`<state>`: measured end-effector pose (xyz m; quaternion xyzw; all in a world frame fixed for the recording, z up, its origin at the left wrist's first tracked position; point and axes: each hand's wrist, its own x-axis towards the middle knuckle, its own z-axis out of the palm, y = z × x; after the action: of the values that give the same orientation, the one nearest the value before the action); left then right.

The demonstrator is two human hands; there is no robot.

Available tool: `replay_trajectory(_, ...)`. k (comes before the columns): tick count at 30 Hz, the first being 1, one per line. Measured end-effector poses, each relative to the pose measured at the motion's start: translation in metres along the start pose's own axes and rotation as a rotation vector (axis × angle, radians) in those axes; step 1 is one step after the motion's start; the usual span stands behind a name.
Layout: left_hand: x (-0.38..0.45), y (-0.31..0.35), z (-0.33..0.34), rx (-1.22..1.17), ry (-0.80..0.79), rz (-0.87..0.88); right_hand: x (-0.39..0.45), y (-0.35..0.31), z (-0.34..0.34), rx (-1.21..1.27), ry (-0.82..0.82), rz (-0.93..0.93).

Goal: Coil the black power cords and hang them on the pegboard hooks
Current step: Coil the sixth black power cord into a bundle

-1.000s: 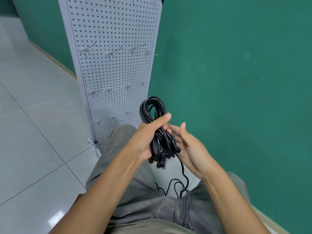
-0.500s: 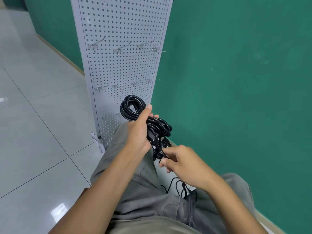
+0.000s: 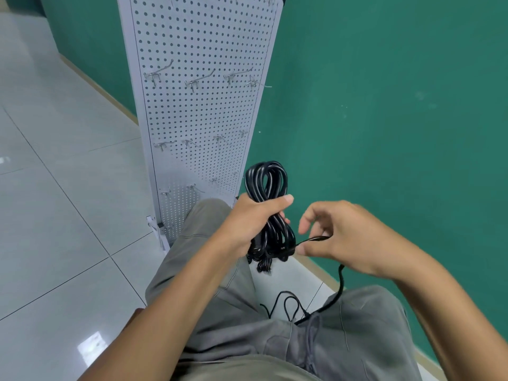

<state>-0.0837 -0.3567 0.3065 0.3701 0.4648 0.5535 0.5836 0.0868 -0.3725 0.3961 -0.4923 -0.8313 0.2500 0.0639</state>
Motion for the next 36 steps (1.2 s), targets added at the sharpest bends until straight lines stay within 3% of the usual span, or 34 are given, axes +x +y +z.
replay_trajectory(6,-0.005,-0.001,0.0,0.065,-0.299,-0.132,0.003,0.007,-0.009,0.267,0.162,-0.029)
replay_trajectory(9,-0.009,0.003,-0.001,0.019,-0.364,-0.19,0.003,0.021,-0.01,0.482,0.123,-0.098)
replay_trajectory(14,-0.017,0.009,0.002,-0.047,-0.458,-0.25,0.004,0.04,-0.003,0.507,0.107,-0.166)
replay_trajectory(18,-0.018,0.01,0.003,-0.042,-0.53,-0.229,0.004,0.041,0.008,0.395,0.399,-0.091)
replay_trajectory(20,-0.018,0.011,0.006,-0.05,-0.534,-0.218,0.001,0.04,0.01,0.374,0.571,-0.026)
replay_trajectory(22,-0.019,0.011,0.01,-0.05,-0.517,-0.212,-0.002,0.04,0.011,0.393,0.644,-0.007)
replay_trajectory(32,-0.013,0.009,0.007,-0.344,-0.45,-0.281,-0.011,0.064,0.037,0.714,0.51,-0.014)
replay_trajectory(36,-0.014,0.008,0.009,-0.307,-0.399,-0.273,-0.013,0.051,0.041,1.248,0.515,-0.064)
